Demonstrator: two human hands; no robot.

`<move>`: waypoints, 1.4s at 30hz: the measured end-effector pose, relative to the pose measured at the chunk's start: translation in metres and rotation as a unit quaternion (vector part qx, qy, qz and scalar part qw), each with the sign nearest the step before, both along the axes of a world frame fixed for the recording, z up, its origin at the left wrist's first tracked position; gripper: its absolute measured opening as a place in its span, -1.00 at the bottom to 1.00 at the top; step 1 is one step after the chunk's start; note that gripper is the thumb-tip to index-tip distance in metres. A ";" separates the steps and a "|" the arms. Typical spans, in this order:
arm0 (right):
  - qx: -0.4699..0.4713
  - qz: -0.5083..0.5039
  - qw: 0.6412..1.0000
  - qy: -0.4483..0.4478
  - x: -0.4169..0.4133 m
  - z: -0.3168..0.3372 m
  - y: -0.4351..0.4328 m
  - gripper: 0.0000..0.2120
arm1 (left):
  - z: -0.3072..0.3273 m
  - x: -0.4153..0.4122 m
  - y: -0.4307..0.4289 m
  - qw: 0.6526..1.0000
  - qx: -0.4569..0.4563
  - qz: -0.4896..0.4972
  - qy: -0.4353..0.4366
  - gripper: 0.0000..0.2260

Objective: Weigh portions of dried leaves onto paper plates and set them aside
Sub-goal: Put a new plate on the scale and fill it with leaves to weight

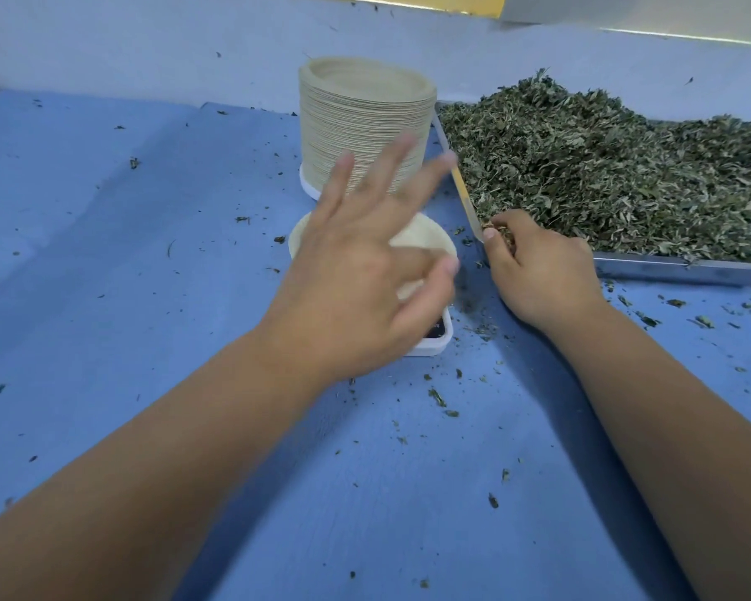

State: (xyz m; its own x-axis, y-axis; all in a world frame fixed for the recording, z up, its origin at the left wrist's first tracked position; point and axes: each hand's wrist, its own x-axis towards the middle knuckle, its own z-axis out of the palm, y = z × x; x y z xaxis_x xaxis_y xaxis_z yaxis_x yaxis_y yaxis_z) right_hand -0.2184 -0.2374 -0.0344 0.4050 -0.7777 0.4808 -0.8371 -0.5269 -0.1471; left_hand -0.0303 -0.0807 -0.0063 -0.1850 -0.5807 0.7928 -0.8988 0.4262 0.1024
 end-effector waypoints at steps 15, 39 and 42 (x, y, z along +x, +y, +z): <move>0.004 -0.034 0.999 0.010 0.006 0.002 0.003 -0.62 | -0.014 0.061 -0.012 0.827 0.217 0.072 0.513 -0.60; 0.303 0.008 0.931 0.202 0.042 0.052 -0.064 0.04 | -0.032 0.075 -0.028 0.781 0.219 0.081 0.580 -0.61; 0.286 0.014 0.940 0.184 0.037 0.068 -0.069 0.01 | -0.031 0.075 -0.030 0.782 0.220 0.081 0.578 -0.65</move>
State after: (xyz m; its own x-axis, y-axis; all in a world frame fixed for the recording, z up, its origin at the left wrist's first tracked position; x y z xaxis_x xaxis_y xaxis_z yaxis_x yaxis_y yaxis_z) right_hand -0.1816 -0.3066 0.0332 0.4858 -0.8533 -0.1894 -0.8740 -0.4720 -0.1153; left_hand 0.0444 -0.1102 -0.0378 0.6117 -0.7856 0.0932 -0.1353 0.0122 0.9907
